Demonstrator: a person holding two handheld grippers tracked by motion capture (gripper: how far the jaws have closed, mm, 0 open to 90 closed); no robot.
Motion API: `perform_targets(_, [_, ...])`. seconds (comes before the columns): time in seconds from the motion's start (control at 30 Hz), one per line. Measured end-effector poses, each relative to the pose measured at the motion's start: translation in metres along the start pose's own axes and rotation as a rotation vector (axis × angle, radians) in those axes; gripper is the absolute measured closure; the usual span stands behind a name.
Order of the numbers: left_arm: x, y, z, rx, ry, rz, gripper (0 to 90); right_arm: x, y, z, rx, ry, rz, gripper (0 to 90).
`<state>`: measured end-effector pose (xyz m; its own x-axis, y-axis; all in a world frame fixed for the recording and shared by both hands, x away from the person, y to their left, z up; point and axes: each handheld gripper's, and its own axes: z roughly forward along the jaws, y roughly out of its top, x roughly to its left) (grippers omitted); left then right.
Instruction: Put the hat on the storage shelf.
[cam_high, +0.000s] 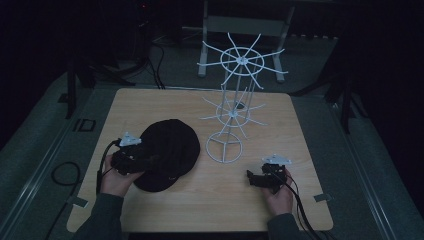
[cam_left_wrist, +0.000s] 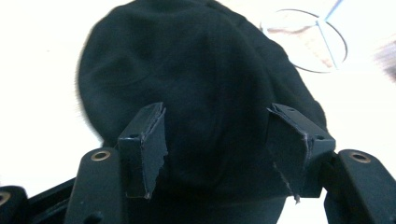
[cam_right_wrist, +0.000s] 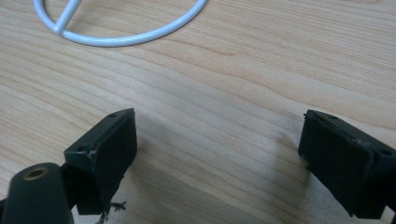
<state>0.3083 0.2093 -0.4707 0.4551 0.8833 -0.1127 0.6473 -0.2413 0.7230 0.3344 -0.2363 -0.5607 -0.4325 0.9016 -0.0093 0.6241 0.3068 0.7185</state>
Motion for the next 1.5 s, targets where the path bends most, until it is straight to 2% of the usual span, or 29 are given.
perform_targets(0.6, [-0.025,0.013,0.031,0.049,-0.021,0.024,28.1,0.000,0.000,0.000,0.000,0.000,0.000,11.3])
perform_targets(0.7, [-0.031,0.015,0.039,0.075,-0.010,0.031,26.2,0.000,0.000,0.000,0.000,0.000,0.000,11.3])
perform_targets(0.9, [-0.040,0.018,0.051,0.097,0.027,0.045,19.9,0.000,0.000,0.000,0.000,0.000,0.000,11.3])
perform_targets(1.2, [-0.051,0.021,0.066,0.134,0.064,0.062,16.7,0.000,0.000,0.000,0.000,0.000,0.000,11.3])
perform_targets(1.27, [-0.053,0.021,0.072,0.149,0.095,0.068,16.5,0.000,0.000,0.000,0.000,0.000,0.000,11.3])
perform_targets(1.5, [-0.054,0.021,0.079,0.186,0.158,0.054,19.1,0.000,0.000,0.000,0.000,0.000,0.000,11.3])
